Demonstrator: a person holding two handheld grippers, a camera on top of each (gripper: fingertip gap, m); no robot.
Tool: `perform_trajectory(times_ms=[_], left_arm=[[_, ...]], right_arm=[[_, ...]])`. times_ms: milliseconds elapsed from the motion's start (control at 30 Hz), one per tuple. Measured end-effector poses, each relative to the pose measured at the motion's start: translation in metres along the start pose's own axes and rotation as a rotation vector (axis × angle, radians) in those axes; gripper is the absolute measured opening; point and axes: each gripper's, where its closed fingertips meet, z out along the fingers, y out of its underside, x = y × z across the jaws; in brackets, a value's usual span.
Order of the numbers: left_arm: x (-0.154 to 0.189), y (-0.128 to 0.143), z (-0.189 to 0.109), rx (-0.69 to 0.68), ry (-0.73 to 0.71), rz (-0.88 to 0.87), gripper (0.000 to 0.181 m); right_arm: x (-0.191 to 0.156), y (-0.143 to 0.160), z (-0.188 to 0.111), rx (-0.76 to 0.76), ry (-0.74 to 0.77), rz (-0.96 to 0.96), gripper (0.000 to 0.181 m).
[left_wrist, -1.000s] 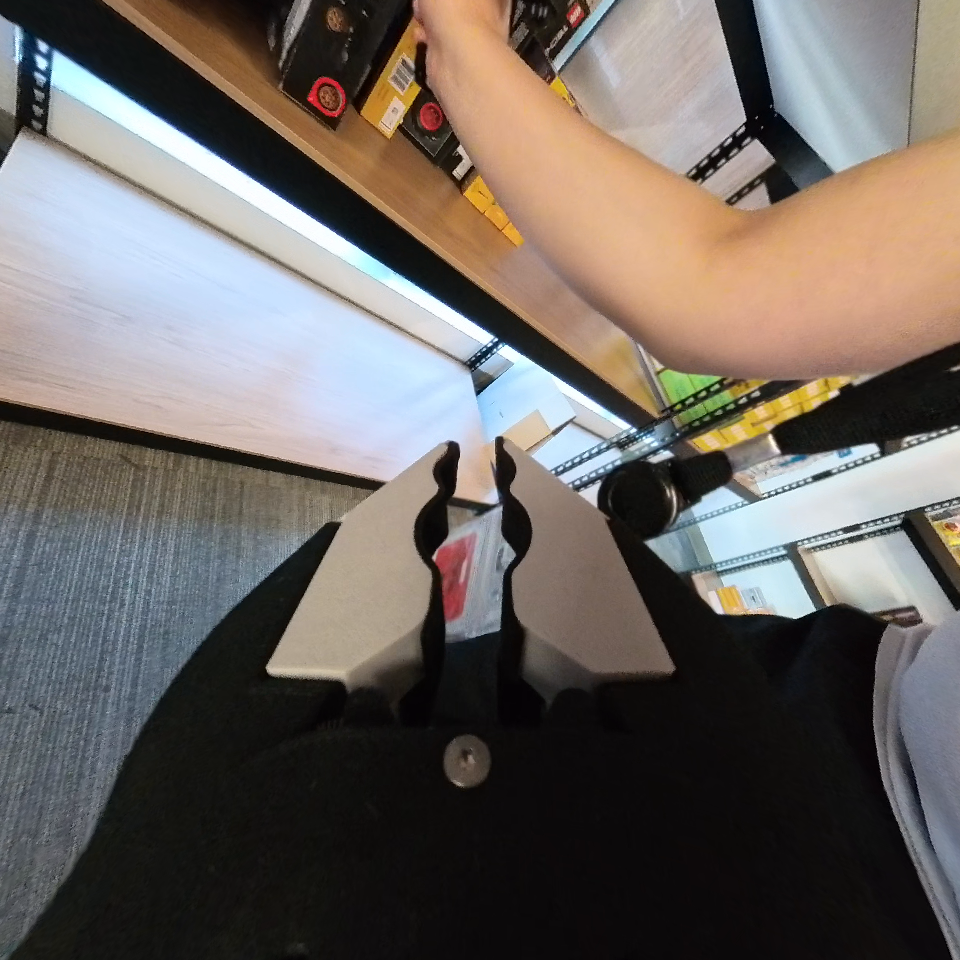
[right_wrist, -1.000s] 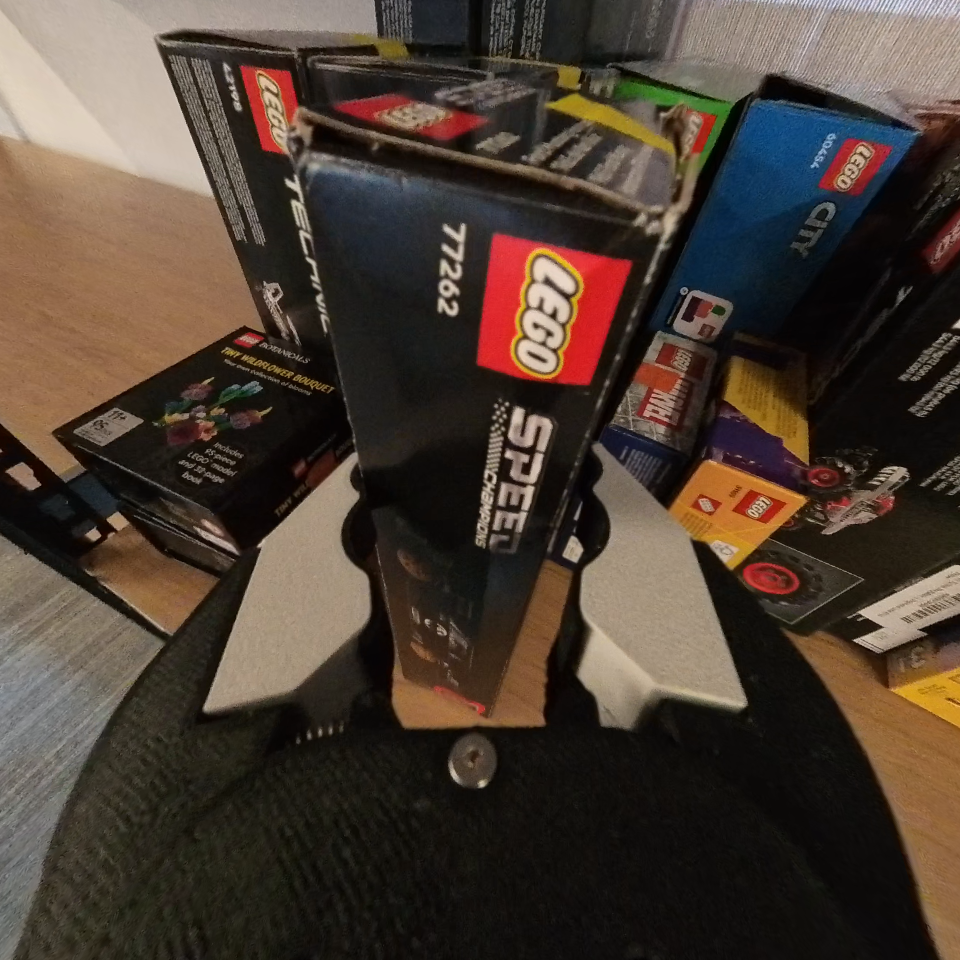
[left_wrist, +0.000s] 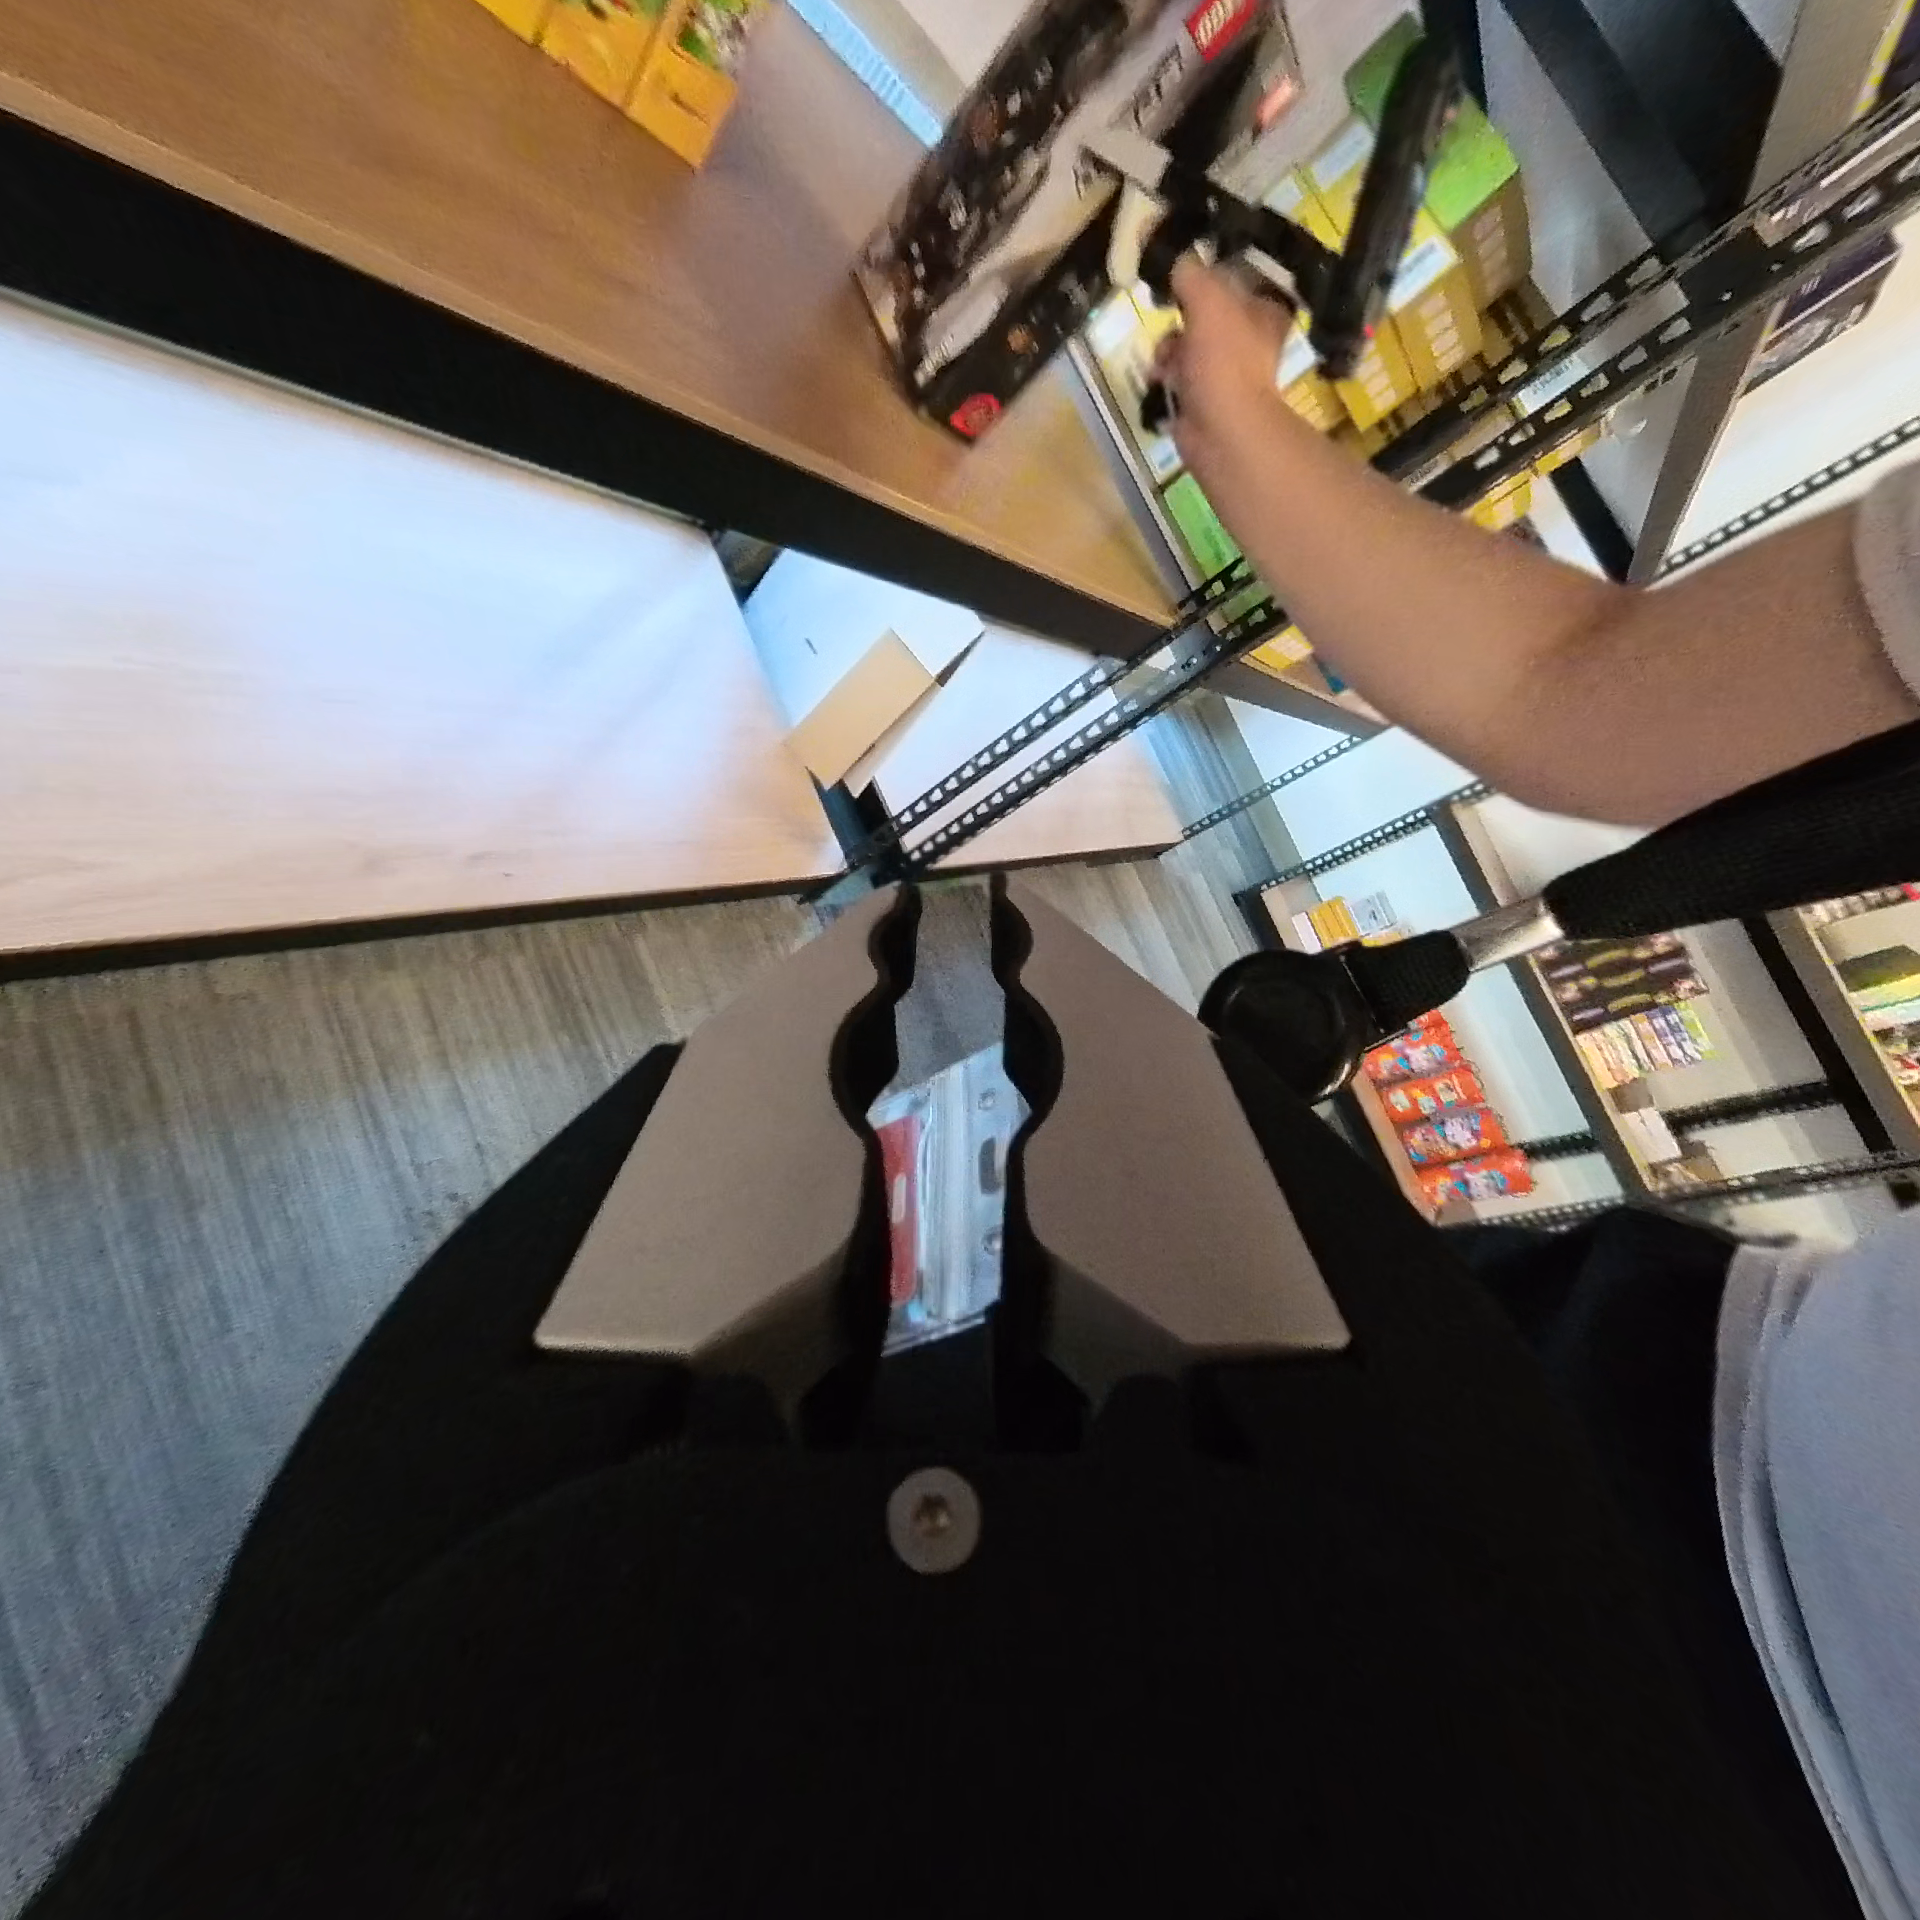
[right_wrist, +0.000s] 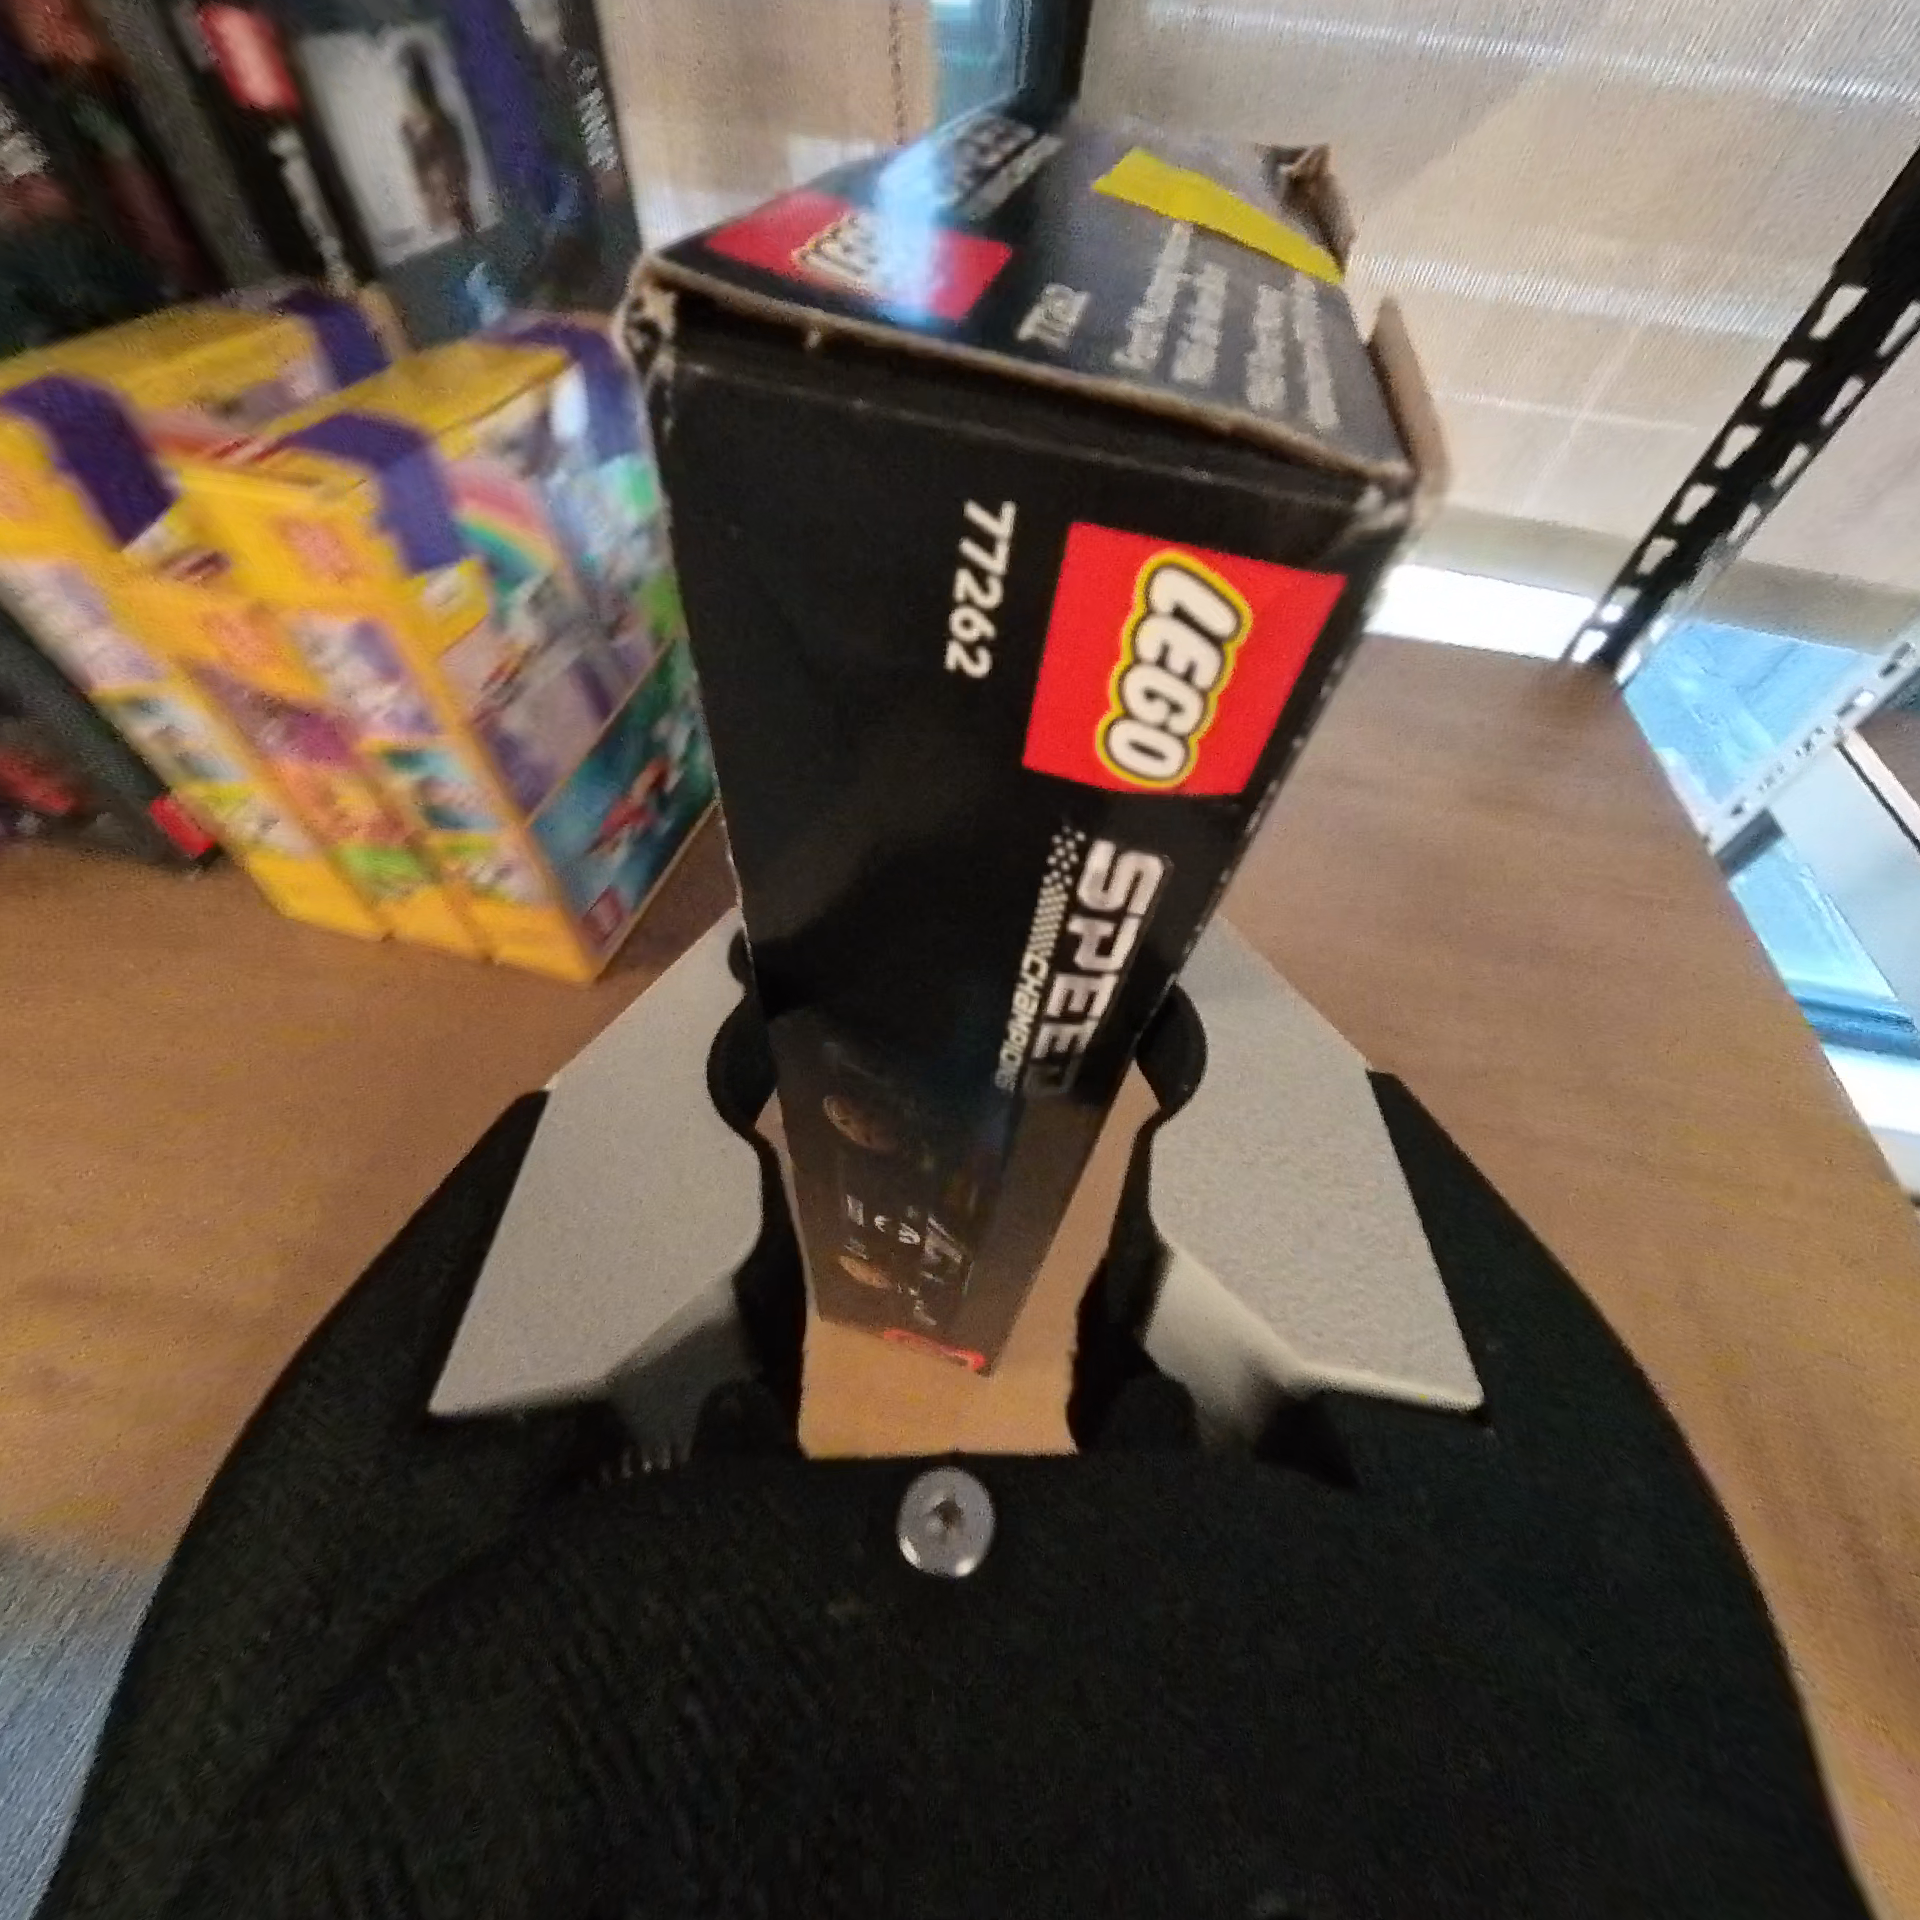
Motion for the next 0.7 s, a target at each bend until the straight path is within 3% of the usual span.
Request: perform_trajectory(times_ms=[167, 367, 533, 700], left_arm=[[0.019, 0.006, 0.066, -0.034, -0.005, -0.012, 0.012], [0.026, -0.005, 0.129, 0.132, -0.046, -0.087, 0.011], [0.027, 0.002, 0.162, 0.192, -0.079, -0.152, 0.011], [0.030, 0.006, 0.162, 0.192, -0.125, -0.141, 0.011]], right_arm=[[0.038, -0.036, 0.113, 0.042, -0.076, -0.005, 0.069], [0.020, -0.076, 0.230, 0.039, -0.172, -0.029, 0.069], [-0.037, -0.097, 0.281, 0.075, -0.272, -0.023, 0.069], [-0.095, -0.110, 0.304, 0.050, -0.375, -0.007, 0.071]])
